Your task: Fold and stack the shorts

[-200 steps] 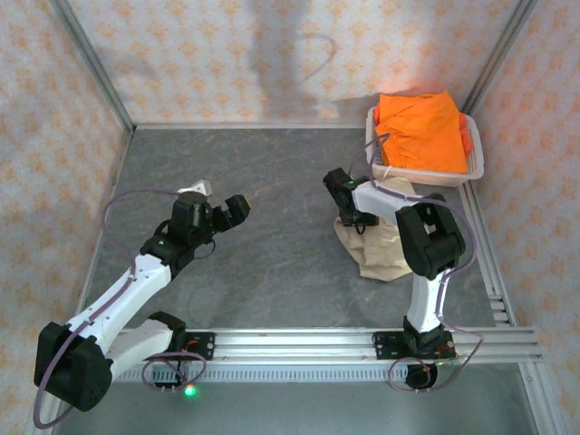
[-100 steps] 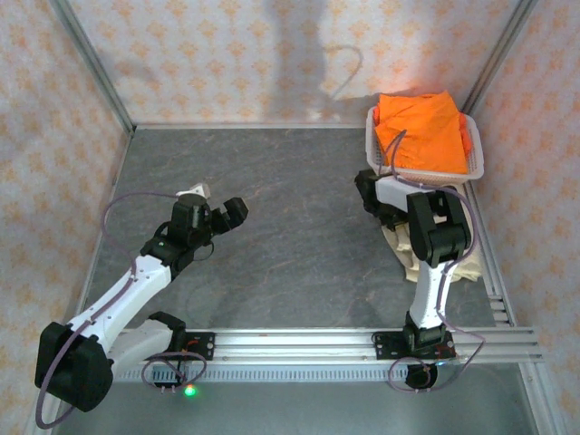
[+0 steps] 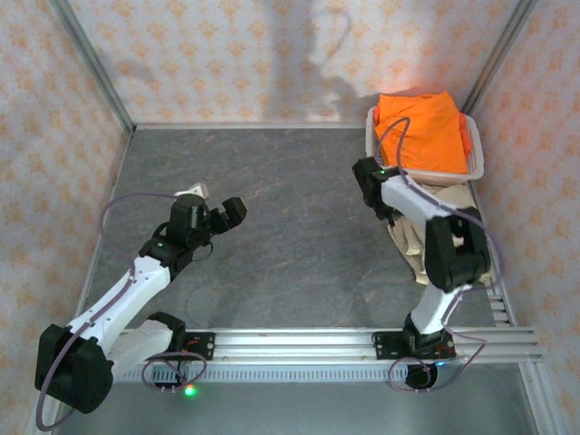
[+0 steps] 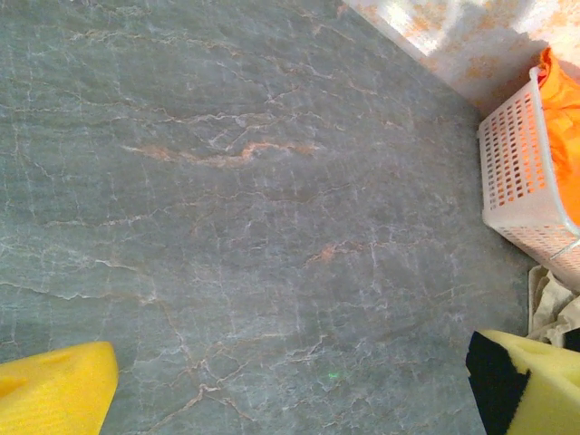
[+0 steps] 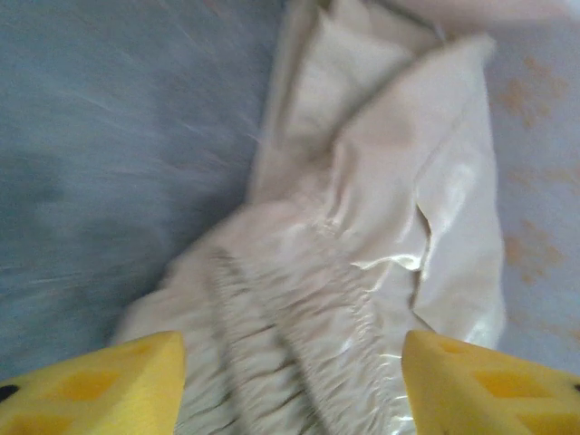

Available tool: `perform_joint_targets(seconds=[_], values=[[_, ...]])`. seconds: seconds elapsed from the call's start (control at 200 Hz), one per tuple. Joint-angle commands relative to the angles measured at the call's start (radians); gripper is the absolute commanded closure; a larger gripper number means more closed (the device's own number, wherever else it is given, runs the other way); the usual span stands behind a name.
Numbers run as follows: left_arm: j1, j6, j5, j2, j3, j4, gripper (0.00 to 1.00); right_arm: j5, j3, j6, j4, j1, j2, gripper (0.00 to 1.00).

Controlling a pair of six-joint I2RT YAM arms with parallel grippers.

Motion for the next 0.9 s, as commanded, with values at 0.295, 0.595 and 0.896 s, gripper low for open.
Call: perform_joint_targets(seconds=[0.295, 0.595, 0.896], values=[[0.007, 0.039, -0.017, -0.069, -0.002, -0.025, 0.00, -0.235, 0.521, 0.061, -0.077, -0.066, 0.116, 0.23], [0.007, 0.054, 0.012, -0.083, -0.002, -0.020, 0.00, -0.240, 0.926, 0.114, -0.137, -0.161, 0.469, 0.24], [0.007, 0.057, 0.016, -0.088, -0.003, -0.036, 0.00, -0.310, 1.194, 0.112, -0.125, -0.228, 0.735, 0.22]])
